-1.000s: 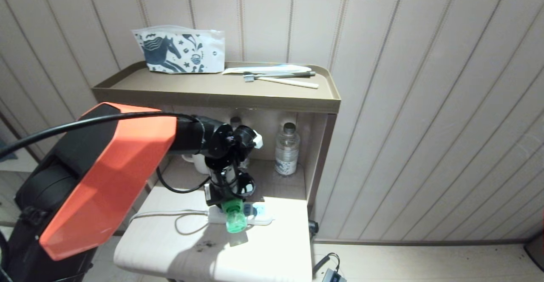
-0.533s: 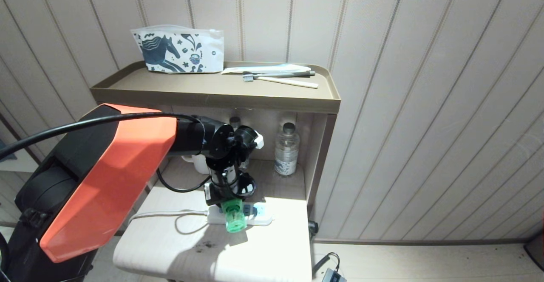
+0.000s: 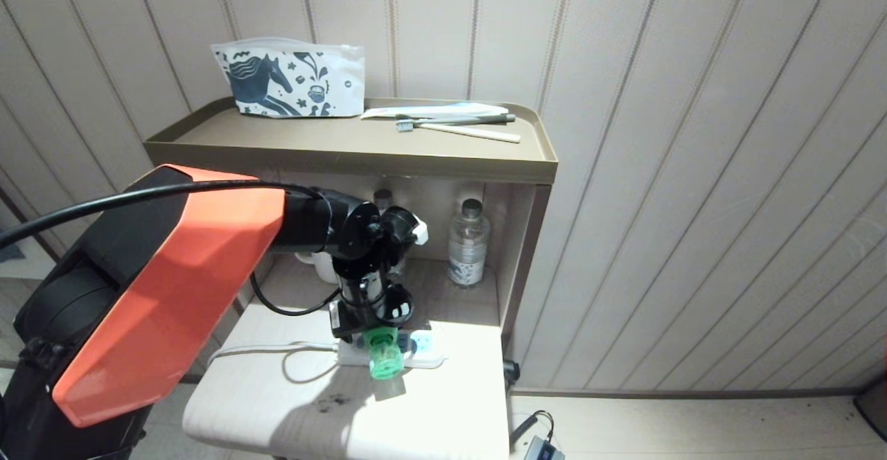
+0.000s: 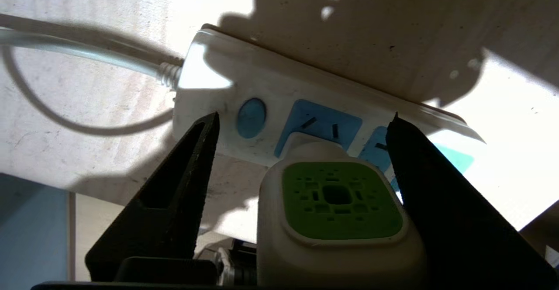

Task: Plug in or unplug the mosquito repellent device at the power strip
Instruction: Insert the plug into the socket

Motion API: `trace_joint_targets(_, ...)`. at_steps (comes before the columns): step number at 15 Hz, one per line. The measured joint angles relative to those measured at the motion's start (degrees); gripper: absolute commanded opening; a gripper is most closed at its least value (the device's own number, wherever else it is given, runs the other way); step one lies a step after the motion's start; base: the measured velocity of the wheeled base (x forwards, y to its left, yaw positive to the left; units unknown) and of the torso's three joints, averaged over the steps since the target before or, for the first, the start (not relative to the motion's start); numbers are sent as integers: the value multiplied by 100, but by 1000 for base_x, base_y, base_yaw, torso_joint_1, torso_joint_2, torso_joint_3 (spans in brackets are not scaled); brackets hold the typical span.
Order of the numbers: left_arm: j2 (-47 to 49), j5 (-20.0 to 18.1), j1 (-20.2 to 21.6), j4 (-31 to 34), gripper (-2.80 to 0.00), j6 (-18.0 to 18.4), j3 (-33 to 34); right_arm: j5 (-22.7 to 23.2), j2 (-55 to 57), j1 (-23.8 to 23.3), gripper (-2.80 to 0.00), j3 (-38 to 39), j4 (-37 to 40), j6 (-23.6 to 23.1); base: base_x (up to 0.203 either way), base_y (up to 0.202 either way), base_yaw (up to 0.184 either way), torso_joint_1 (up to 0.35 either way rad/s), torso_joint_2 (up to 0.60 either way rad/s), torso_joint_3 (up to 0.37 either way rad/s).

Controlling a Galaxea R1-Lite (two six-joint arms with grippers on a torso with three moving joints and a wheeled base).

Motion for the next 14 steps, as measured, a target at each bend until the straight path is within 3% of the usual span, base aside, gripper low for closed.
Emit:
trace_joint_targets(8,-928,-2,-372,-20,0,90,436,2,0,0,-280,0,0,0,0,0,0,0,0,0)
trace_joint_targets(14,-1818,-13,-728,-181,0,214,1647,0,0,0,-280,0,1,0,0,0,0,0,0,0)
